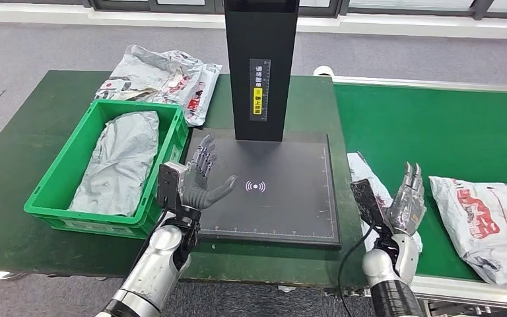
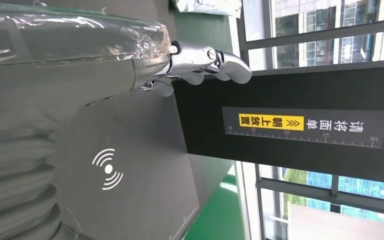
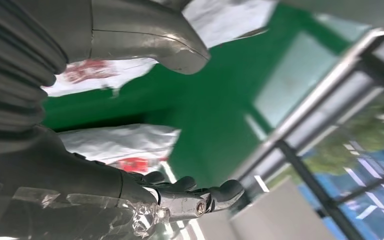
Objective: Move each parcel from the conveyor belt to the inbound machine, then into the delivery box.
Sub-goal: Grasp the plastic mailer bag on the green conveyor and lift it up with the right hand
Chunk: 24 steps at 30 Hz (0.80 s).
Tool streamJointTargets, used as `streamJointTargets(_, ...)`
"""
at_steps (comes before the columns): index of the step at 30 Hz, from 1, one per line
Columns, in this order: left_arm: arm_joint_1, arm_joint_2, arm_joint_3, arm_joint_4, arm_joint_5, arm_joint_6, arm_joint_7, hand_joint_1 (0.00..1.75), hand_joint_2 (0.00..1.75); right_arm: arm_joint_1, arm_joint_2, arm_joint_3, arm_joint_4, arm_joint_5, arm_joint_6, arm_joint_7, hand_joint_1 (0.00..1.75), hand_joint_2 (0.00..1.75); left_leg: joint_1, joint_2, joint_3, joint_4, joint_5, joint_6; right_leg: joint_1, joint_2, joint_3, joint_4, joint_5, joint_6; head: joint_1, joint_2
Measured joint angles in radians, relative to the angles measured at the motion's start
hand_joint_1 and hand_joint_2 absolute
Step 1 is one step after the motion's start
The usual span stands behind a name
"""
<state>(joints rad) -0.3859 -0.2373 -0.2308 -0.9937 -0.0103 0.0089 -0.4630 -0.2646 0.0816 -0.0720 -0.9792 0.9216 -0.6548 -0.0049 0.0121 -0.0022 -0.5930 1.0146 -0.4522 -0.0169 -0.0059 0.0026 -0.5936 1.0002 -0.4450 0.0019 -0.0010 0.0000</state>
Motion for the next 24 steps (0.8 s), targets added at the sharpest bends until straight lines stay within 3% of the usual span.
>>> streamJointTargets(9,0.007,0.0,0.0,-0.008,0.002,-0.01,0.008,0.0,1.75,-0.017,-0.018,-0.084,0.151,0.067,-0.011,0.057,0.0,1.75,0.0,0.0,0.0,0.0,0.0,0.0,0.0,0.0,0.0,0.0,0.0,0.0,0.0,0.0)
streamJointTargets(14,0.012,0.0,0.0,-0.013,0.007,-0.022,0.017,0.0,1.75,-0.04,-0.033,-0.108,0.25,0.114,0.087,0.149,0.0,1.75,0.0,0.0,0.0,0.0,0.0,0.0,0.0,0.0,0.0,0.0,0.0,0.0,0.0,0.0)
streamJointTargets(17,0.012,0.0,0.0,-0.014,0.008,-0.029,0.022,0.0,1.75,-0.055,-0.043,-0.112,0.323,0.145,0.159,0.2,0.09,1.75,0.0,0.0,0.0,0.0,0.0,0.0,0.0,0.0,0.0,0.0,0.0,0.0,0.0,0.0)
streamJointTargets(18,0.012,0.0,0.0,-0.014,0.009,-0.031,0.024,0.0,1.75,-0.061,-0.046,-0.112,0.347,0.157,0.191,0.217,0.18,1.75,0.0,0.0,0.0,0.0,0.0,0.0,0.0,0.0,0.0,0.0,0.0,0.0,0.0,0.0)
streamJointTargets(19,0.012,0.0,0.0,-0.014,0.01,-0.034,0.025,0.0,1.75,-0.066,-0.048,-0.113,0.37,0.171,0.225,0.236,0.37,1.75,0.0,0.0,0.0,0.0,0.0,0.0,0.0,0.0,0.0,0.0,0.0,0.0,0.0,0.0)
streamJointTargets(22,0.012,0.0,0.0,-0.014,0.014,-0.039,0.028,0.0,1.75,-0.088,-0.052,-0.113,0.425,0.219,0.31,0.29,1.52,1.75,0.0,0.001,0.001,0.0,0.0,0.0,0.001,0.001,0.0,0.0,0.0,0.0,0.0,0.0)
streamJointTargets(23,0.012,0.0,0.0,-0.014,0.015,-0.04,0.028,0.0,1.75,-0.098,-0.053,-0.113,0.439,0.232,0.332,0.303,1.75,1.75,0.0,0.002,0.003,0.0,-0.001,0.0,0.001,0.002,0.001,-0.001,0.0,0.0,0.0,0.0)
streamJointTargets(24,0.012,0.0,0.0,-0.014,0.016,-0.041,0.029,0.0,1.75,-0.108,-0.054,-0.113,0.452,0.242,0.351,0.312,1.75,1.75,0.0,0.003,0.004,0.0,-0.001,-0.001,0.001,0.002,0.003,-0.001,-0.001,0.0,0.0,0.0)
